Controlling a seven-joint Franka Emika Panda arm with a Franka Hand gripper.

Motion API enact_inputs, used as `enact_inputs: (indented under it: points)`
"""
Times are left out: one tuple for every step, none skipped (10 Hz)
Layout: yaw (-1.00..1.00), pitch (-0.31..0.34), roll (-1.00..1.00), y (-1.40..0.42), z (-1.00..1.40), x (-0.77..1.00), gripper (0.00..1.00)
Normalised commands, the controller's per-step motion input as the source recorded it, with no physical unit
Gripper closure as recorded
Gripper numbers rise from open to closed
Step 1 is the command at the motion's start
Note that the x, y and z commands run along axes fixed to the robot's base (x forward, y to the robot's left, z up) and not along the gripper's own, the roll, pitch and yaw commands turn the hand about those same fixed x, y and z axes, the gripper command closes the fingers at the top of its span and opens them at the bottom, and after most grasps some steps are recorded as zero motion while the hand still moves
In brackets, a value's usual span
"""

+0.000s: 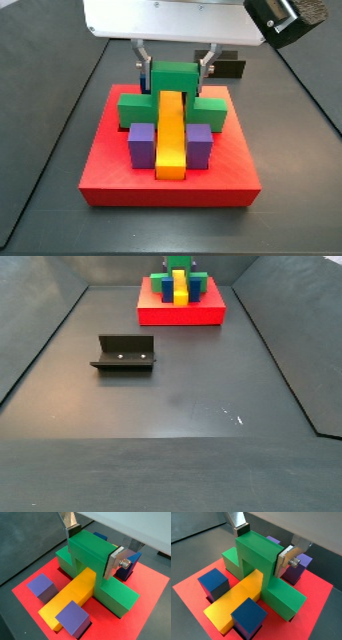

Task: Pick up the green object. Move up. Place the green object on the fixture. Regrasp the green object. Move to above the board. Insert the green object.
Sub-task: Insert the green object.

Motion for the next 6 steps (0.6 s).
enact_inputs:
  points:
    - [0.00,0.021,0.00,0.00,-0.14,0.15,1.00]
    - [0.00,0.000,0.05,-0.02,-0.26,0.02,1.00]
    - [0.11,-0.070,0.05,-0.09,-0.24,0.00,1.00]
    - [0.12,-0.084,0.04,-0.11,-0.20,0.00,1.00]
    - [0.12,-0.076,0.03,-0.09,-0.20,0.00,1.00]
    - [0.10,-0.057,0.02,-0.05,-0.20,0.00,1.00]
